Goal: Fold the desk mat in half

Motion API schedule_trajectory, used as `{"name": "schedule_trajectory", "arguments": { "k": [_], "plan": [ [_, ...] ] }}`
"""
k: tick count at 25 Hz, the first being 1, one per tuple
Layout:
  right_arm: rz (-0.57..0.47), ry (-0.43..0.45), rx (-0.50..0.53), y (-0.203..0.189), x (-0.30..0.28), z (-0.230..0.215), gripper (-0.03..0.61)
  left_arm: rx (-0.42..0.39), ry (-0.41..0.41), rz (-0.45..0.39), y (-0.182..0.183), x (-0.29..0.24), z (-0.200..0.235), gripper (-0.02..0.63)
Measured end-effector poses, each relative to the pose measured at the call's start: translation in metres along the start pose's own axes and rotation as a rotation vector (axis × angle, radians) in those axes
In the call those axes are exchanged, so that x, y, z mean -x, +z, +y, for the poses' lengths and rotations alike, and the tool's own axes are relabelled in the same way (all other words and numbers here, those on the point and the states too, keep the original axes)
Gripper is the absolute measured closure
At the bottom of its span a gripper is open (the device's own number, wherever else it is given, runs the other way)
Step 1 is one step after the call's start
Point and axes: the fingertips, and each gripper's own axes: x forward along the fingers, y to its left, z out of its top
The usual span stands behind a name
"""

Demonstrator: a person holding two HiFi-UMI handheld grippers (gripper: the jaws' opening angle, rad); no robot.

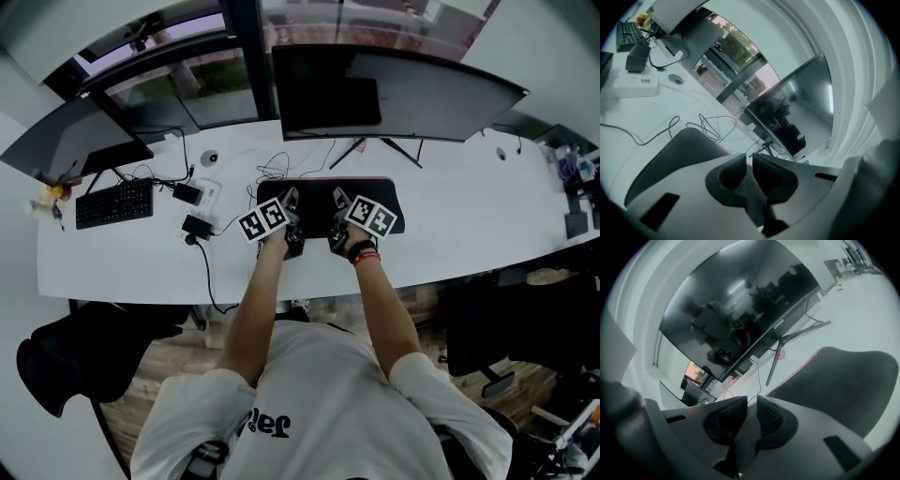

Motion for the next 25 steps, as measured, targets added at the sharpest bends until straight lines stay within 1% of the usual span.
{"name": "schedule_trajectory", "arguments": {
  "k": [7, 10, 13, 20, 25],
  "plan": [
    [-0.021, -0.020, 0.082, -0.001, 0.040, -0.004, 0.505, -0.124, 0.011, 0.009, -0.018, 0.028, -0.018, 0.565],
    [-0.040, -0.024, 0.116, 0.000, 0.057, -0.002, 0.505, -0.148, -0.003, 0.001, -0.024, 0.041, -0.028, 0.565],
    [-0.063, -0.025, 0.152, 0.002, 0.076, 0.003, 0.506, -0.191, -0.004, -0.006, -0.029, 0.055, -0.037, 0.565],
    [-0.108, -0.044, 0.320, 0.001, 0.121, 0.015, 0.508, -0.360, 0.022, -0.038, -0.035, 0.097, -0.058, 0.565],
    [-0.142, -0.039, 0.425, -0.001, 0.148, 0.025, 0.514, -0.468, 0.034, -0.063, -0.037, 0.120, -0.066, 0.565]
  ]
}}
